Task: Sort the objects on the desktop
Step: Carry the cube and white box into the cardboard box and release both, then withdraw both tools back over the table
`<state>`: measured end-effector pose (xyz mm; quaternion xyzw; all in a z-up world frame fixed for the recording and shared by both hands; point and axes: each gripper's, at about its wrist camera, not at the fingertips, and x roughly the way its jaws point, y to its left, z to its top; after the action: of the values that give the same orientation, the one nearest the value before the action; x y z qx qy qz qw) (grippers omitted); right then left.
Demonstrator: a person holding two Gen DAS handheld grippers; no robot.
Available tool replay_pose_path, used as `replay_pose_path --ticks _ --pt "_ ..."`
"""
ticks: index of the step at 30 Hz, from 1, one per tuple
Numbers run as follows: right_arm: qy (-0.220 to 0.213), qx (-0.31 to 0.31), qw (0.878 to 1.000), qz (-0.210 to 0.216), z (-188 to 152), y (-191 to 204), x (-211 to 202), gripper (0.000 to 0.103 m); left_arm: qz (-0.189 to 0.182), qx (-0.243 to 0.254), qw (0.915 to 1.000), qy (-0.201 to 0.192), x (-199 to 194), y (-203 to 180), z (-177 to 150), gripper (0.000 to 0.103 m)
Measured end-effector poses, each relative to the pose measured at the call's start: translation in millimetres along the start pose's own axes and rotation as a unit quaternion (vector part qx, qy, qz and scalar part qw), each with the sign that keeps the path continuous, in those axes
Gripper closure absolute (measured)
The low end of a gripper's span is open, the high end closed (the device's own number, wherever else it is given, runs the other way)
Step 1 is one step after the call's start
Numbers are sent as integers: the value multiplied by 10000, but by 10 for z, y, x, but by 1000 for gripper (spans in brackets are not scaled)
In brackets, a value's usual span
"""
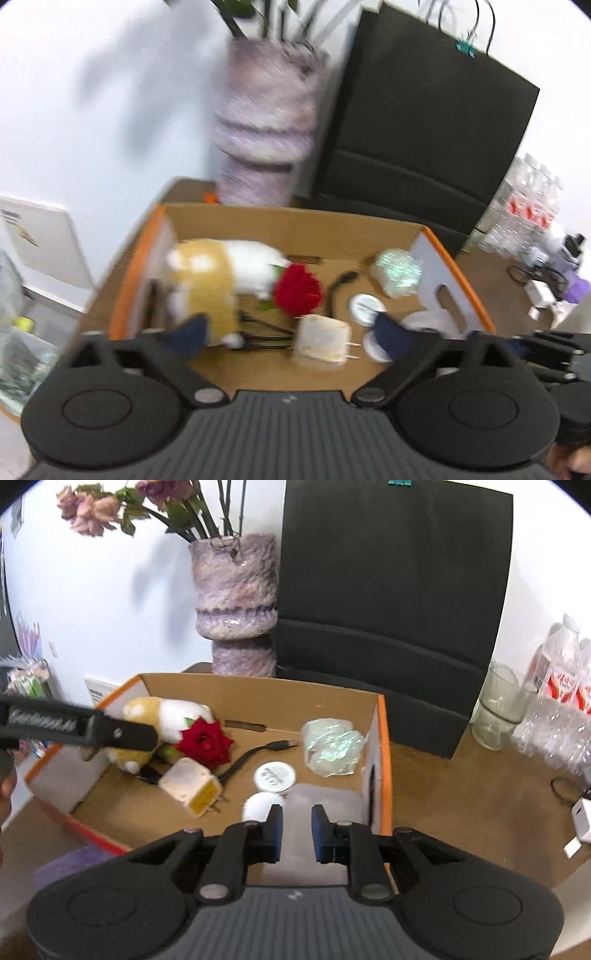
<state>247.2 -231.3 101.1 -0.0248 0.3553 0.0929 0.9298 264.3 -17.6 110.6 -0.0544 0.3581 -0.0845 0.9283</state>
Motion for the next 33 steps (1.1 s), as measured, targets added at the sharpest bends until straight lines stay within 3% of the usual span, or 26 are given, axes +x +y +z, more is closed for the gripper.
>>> replay_pose_path --ticks 2,3,4,5,11,17,22,27,33 --pt "-94 67 9999 22 -47 36 -93 69 269 48 9993 -255 -179 19 -115 0" --pt "-146 144 9998 61 -74 40 -137 40 339 102 9988 -329 -255 19 -170 0" --pt "-215 262 9993 131 -111 38 -184 23 398 168 9984 -359 -336 12 -232 0" --pt "-289 364 9987 193 -142 36 -219 17 420 204 9983 -355 -399 6 -283 0" --pt "-531 612 9961 338 -415 141 -527 13 345 160 9993 -69 -702 -6 -649 0" --pt "-1015 513 9933 202 -803 294 -948 7 472 6 9981 -391 -1137 -8 -1160 0" --pt "-1419 545 9879 310 -1288 415 -1340 2 418 179 9961 -759 -1540 -10 -1645 0" --pt "-1137 607 9902 542 -1785 504 -1491 2 476 305 9947 -857 -1768 21 -2199 0" --pt "-963 451 9934 436 -2175 631 -1677 2 164 248 9982 -512 -1908 15 -2670 0"
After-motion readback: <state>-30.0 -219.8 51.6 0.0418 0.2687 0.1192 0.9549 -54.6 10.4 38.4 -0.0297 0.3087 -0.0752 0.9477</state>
